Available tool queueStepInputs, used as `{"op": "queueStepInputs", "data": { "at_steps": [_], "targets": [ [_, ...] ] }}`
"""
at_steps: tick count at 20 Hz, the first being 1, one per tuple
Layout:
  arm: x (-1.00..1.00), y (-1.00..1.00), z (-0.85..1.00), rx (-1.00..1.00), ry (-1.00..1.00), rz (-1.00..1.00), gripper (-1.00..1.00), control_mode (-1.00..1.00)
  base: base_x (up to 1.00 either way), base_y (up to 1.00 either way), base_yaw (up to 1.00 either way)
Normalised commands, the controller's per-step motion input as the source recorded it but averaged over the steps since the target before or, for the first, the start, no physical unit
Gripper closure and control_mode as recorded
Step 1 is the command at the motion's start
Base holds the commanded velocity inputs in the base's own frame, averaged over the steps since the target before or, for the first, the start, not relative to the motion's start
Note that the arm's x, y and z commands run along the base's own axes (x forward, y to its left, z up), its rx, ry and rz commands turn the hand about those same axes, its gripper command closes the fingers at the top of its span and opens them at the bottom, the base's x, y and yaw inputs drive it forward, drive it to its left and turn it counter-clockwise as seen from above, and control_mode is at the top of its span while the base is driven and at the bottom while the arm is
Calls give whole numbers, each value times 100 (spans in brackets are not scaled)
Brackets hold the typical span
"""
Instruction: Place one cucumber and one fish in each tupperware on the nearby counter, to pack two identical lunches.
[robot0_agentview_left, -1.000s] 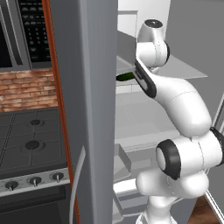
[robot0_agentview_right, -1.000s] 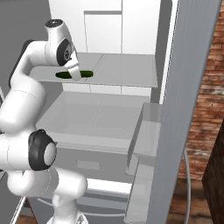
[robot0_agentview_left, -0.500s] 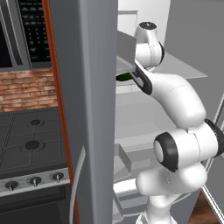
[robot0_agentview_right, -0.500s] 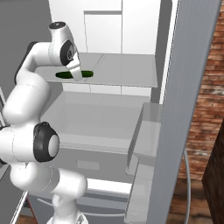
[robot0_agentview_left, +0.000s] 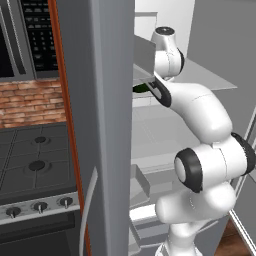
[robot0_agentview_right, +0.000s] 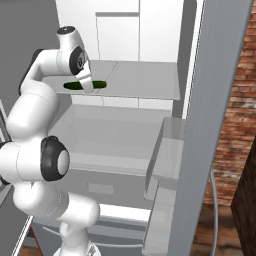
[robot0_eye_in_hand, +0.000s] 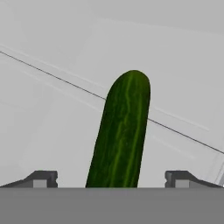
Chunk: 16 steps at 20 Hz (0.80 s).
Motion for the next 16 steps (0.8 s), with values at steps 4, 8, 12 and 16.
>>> {"op": "queueStepInputs", "data": {
  "at_steps": [4,8,12,16],
  "targets": [
    [0,0,-21,0,3,-4,-100,-100,0,0,0],
    [0,0,-21,0,5,-3,100,-100,0,0,0],
    [1,0,-29,0,11,-2,100,-100,0,0,0],
    [0,0,-28,0,17,-3,100,-100,0,0,0]
  ]
}}
